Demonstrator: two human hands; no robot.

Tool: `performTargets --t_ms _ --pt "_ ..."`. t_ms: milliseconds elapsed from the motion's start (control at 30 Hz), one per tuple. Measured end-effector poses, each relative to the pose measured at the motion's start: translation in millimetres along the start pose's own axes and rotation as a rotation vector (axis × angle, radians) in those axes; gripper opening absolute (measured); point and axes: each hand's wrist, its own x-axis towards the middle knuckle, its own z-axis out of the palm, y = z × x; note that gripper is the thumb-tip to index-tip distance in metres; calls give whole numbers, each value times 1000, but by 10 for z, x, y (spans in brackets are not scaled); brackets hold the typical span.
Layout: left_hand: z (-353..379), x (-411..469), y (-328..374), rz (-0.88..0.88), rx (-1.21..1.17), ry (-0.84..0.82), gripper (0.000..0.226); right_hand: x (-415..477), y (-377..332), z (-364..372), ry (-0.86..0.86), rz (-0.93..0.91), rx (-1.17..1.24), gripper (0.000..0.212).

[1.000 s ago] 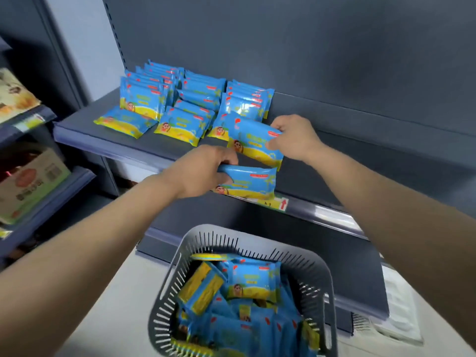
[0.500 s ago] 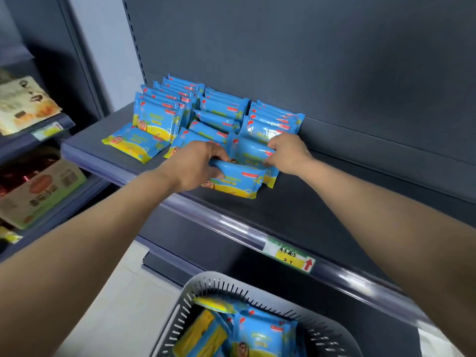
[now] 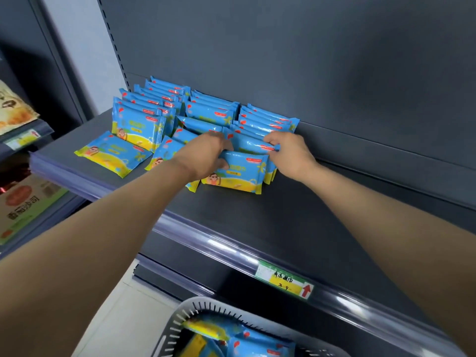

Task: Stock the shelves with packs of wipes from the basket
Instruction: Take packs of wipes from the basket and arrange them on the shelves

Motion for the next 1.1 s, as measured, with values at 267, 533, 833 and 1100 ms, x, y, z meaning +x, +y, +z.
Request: performTargets --t_ms 267,533,833,1100 --pt "102 147 35 19 325 31 54 -226 -146 -143 110 -77 -157 28" --pt "85 -107 100 37 334 86 63 -584 -354 -267 110 -129 -226 30" --pt "-401 -935 458 191 171 409 45 -1141 -721 -441 216 -197 -376 34" --pt "-532 -1774 821 350 131 479 41 -1927 -1026 -539 315 -242 -404 40"
